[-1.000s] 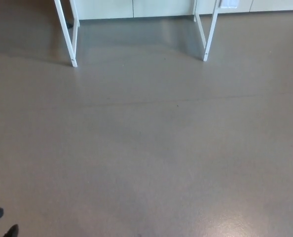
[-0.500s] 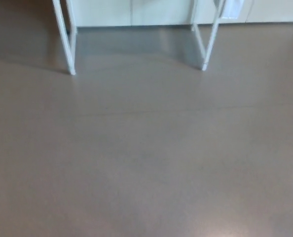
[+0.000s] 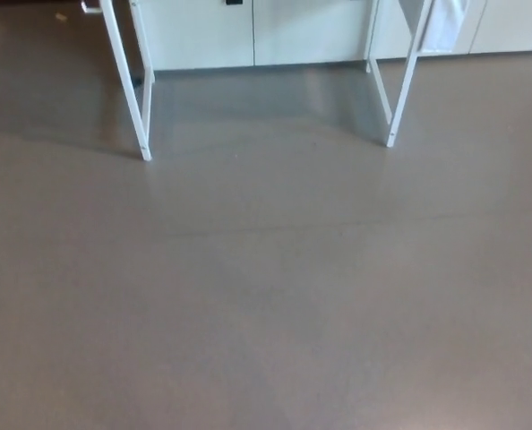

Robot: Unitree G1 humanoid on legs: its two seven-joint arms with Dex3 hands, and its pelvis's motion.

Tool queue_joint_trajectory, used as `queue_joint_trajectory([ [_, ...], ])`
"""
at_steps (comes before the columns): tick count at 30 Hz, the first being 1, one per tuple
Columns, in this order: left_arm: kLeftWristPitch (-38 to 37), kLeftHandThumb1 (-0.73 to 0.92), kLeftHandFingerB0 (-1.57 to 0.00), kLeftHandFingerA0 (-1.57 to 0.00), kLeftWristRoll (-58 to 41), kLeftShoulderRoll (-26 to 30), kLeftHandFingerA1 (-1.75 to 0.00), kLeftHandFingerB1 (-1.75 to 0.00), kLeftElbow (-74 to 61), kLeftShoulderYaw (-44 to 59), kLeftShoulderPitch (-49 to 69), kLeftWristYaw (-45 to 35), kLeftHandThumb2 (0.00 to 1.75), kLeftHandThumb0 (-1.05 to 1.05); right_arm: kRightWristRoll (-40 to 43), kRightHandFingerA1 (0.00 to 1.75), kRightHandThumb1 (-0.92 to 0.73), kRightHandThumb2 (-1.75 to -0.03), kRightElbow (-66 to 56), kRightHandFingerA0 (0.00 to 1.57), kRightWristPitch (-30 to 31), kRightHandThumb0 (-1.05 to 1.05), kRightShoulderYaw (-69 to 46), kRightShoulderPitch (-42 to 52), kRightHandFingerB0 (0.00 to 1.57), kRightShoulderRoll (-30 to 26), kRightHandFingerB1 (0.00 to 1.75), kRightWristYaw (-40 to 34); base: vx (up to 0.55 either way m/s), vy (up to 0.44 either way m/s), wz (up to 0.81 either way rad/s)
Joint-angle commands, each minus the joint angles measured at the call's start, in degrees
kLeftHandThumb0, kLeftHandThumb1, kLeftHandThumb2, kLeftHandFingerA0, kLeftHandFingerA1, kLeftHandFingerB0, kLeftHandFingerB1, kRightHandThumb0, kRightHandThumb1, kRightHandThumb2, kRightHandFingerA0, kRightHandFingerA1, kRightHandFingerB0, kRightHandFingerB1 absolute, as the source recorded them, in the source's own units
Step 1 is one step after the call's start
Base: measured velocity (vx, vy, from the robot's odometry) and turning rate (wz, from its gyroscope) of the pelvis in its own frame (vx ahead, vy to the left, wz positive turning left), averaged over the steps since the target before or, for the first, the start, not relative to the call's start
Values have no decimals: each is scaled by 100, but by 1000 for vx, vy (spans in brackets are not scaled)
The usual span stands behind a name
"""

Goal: The robot walk towards a table in front and then pushes a layer of a file tray back to its original position using its right hand

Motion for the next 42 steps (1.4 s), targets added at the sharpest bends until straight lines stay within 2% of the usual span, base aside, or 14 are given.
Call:
queue_joint_trajectory([
  [1, -135, 33, -16, -46, 117, 37, -81, -61, 81, -84, 36, 122, 100, -43, 71, 71, -72, -71, 67, 23, -157, -45, -52, 43, 11, -101, 48, 32, 142, -286, 14],
  [3, -135, 34, -16, -47, 94, 40, -81, -61, 77, -87, 36, 50, 100, -44, 85, 76, -72, -71, 89, 27, -159, -45, -66, 31, 11, -98, 48, 41, 131, -166, 3],
  [12, -26, 32, -17, -48, 130, 43, -81, -61, 135, -126, -100, 175, 99, -42, -25, 70, -74, -69, 85, 27, -157, -47, 37, -79, 12, -123, 46, -14, 160, 24, -9],
  [19, -33, 33, -17, -48, 162, 37, -81, -61, 153, -163, -140, 203, 100, -42, 79, 75, -70, -78, 168, 27, -144, -41, -31, -183, 12, -90, 49, -11, 266, 180, -5],
  [23, -54, 33, -17, -49, 203, 56, -82, -61, 168, -197, -132, 184, 99, -43, 68, 74, -69, -76, 219, 26, -215, -43, -50, -170, 13, -81, 49, 5, 168, 57, 8],
  [24, -12, 33, -17, -50, 221, 68, -82, -61, 172, -214, -152, 208, 99, -42, -62, 71, -70, -70, 202, 30, -49, -46, 57, -208, 15, -104, 46, -176, 191, -27, 9],
  [30, -45, 34, -17, -50, 240, 78, -81, -60, 202, -254, -138, 174, 99, -44, -51, 70, -73, -73, 223, 29, -185, -43, 85, -115, 14, -115, 47, -140, 195, -161, 6],
  [33, -77, 35, -17, -57, 196, 73, -89, -61, 150, -255, -107, 89, 101, -44, -23, 71, -72, -73, 202, 30, -237, -42, 84, -74, 14, -112, 48, -103, 206, -292, 10],
  [35, -42, 33, -17, -50, 209, 75, -83, -61, 135, -270, -115, 107, 101, -43, -16, 67, -73, -71, 259, 26, -197, -43, 82, -98, 14, -124, 47, -73, 225, -103, 1],
  [38, -8, 33, -17, -52, 220, 75, -84, -61, 129, -277, -117, 124, 100, -42, -57, 72, -71, -72, 297, 29, -201, -45, 118, -96, 15, -119, 48, -139, 189, -28, -7],
  [40, -45, 36, -17, -44, 246, 90, -78, -61, 90, -309, -75, 83, 101, -44, -76, 70, -72, -73, 238, 29, -190, -43, 154, -69, 15, -114, 48, -159, 213, 62, -14],
  [42, -32, 35, -18, -46, 296, 105, -79, -61, 87, -359, -73, 125, 101, -45, -49, 73, -71, -75, 235, 29, -210, -43, 159, -62, 14, -108, 49, -127, 242, 125, -12],
])
